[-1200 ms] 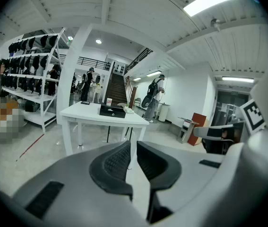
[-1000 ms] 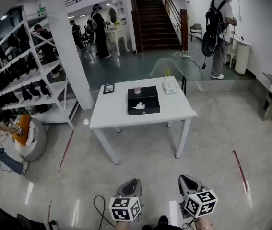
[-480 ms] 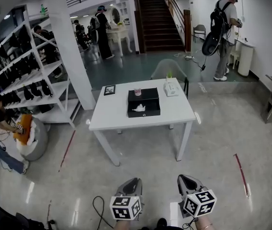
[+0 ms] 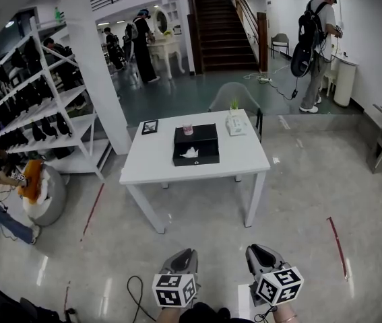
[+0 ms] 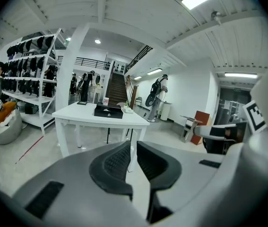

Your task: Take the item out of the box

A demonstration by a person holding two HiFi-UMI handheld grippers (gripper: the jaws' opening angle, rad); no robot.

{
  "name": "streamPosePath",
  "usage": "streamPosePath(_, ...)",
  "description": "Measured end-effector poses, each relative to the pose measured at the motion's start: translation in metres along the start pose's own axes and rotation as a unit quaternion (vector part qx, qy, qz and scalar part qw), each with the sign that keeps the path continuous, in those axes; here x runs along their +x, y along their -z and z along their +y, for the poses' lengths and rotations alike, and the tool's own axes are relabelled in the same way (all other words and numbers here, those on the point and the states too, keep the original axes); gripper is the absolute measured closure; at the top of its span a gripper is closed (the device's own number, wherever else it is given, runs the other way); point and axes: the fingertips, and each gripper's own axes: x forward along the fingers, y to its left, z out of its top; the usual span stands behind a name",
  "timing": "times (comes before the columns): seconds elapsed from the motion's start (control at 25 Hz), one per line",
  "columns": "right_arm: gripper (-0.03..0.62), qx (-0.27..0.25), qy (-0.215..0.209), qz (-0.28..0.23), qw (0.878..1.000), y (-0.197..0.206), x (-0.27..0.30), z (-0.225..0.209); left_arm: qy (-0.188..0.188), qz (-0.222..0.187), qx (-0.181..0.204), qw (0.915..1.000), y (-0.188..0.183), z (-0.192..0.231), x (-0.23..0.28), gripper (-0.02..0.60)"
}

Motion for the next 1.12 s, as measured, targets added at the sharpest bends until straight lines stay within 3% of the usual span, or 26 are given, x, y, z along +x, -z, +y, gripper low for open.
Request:
streamPosePath(0.28,0.467,0.02,0.002,0.002,1.0,-0.004,0.011,-0.021,0.004,0.007,0.007,0.9999,-0.007,-0.004,0.025,0.54)
streamPosePath(0.6,0.424,0.037,0.026,0.007,0.999,-0.009,0.051,-0.057,0.019,0.024,0.008,0.9995,-0.016,0.011,0.086,0.54)
streamPosePath(1.12,0.356,0.035,0.066,-0.005,0.997,-0.064,0.166,-0.115,0.056,0.021,0.011,0.9981,-0.089,0.057,0.217,0.54)
